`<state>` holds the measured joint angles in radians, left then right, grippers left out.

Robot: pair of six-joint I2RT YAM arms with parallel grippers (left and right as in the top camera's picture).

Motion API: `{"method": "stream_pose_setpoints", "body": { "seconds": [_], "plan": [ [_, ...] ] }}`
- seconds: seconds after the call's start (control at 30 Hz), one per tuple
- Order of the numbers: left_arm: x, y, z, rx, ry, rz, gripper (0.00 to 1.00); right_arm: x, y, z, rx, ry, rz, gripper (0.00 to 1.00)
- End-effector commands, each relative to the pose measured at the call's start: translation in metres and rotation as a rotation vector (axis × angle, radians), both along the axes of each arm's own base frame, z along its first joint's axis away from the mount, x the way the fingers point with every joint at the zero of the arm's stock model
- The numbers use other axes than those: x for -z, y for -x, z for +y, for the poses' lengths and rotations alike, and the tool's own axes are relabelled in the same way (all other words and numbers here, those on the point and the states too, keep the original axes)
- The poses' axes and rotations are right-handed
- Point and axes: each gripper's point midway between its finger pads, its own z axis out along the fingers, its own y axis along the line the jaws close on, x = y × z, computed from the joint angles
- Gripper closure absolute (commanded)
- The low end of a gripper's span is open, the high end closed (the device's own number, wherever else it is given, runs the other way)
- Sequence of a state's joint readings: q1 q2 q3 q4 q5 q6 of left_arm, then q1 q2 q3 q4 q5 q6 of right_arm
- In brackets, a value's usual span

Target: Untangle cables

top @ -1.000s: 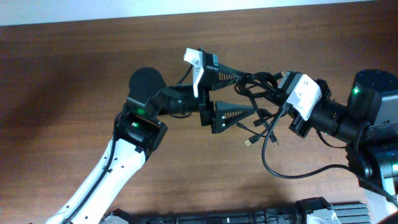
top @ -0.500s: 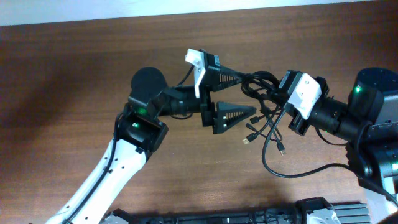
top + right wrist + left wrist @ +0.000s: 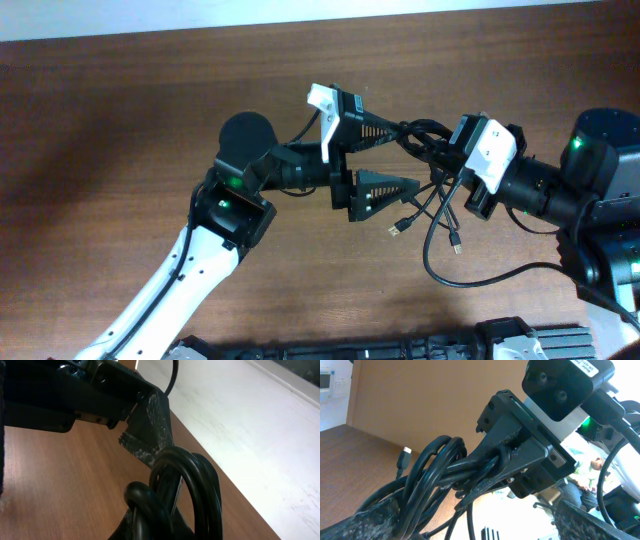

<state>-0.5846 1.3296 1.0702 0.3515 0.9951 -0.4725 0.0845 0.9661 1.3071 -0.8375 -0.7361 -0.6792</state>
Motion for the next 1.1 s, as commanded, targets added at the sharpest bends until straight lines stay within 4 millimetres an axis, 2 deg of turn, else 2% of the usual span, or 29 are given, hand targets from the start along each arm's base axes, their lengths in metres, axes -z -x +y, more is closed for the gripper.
{"method": "stream_pose_setpoints", "body": {
  "seconds": [0.0, 0.07, 0.1, 0.17, 0.2, 0.27, 0.47, 0.57, 0.67, 0.77, 0.9, 1.07],
  "plan": [
    [-0.010, 0.017, -0.002, 0.059, 0.011, -0.019, 0.01, -0.014, 0.009, 0.007, -0.055, -0.037, -0.026, 0.96],
    [-0.010, 0.017, -0.002, 0.058, 0.012, -0.020, 0.01, -0.014, 0.009, 0.007, -0.055, -0.037, -0.026, 0.96],
    [-0.011, 0.017, -0.002, 0.058, 0.016, -0.026, 0.16, -0.014, 0.009, 0.007, -0.055, -0.037, -0.026, 0.96],
    [-0.012, 0.017, -0.002, 0.057, 0.021, -0.033, 0.35, -0.014, 0.009, 0.007, -0.055, -0.037, -0.026, 0.96],
    [-0.013, 0.017, -0.002, 0.055, 0.024, -0.038, 0.43, -0.014, 0.009, 0.007, -0.055, -0.037, -0.026, 0.96],
    [-0.016, 0.017, -0.002, 0.055, 0.034, -0.052, 0.51, -0.014, 0.009, 0.007, -0.055, -0.037, -0.026, 0.96],
    [-0.019, 0.017, -0.001, 0.050, 0.045, -0.069, 0.53, -0.014, 0.009, 0.007, -0.056, -0.037, -0.026, 0.96],
    [-0.020, 0.016, -0.002, 0.046, 0.046, -0.069, 0.59, -0.014, 0.009, 0.007, -0.056, -0.037, -0.026, 0.96],
    [-0.020, 0.013, -0.002, 0.025, 0.048, -0.066, 0.67, -0.014, 0.009, 0.007, -0.056, -0.037, -0.026, 0.96],
    [-0.020, 0.012, -0.001, 0.024, 0.048, -0.067, 0.84, -0.014, 0.009, 0.007, -0.056, -0.037, -0.026, 0.96],
    [-0.020, 0.011, -0.002, 0.018, 0.049, -0.066, 0.99, -0.014, 0.009, 0.007, -0.056, -0.038, -0.026, 0.96],
    [-0.022, 0.008, -0.001, -0.003, 0.053, -0.068, 1.00, -0.013, 0.009, 0.007, -0.055, -0.037, -0.018, 0.96]
  ]
}}
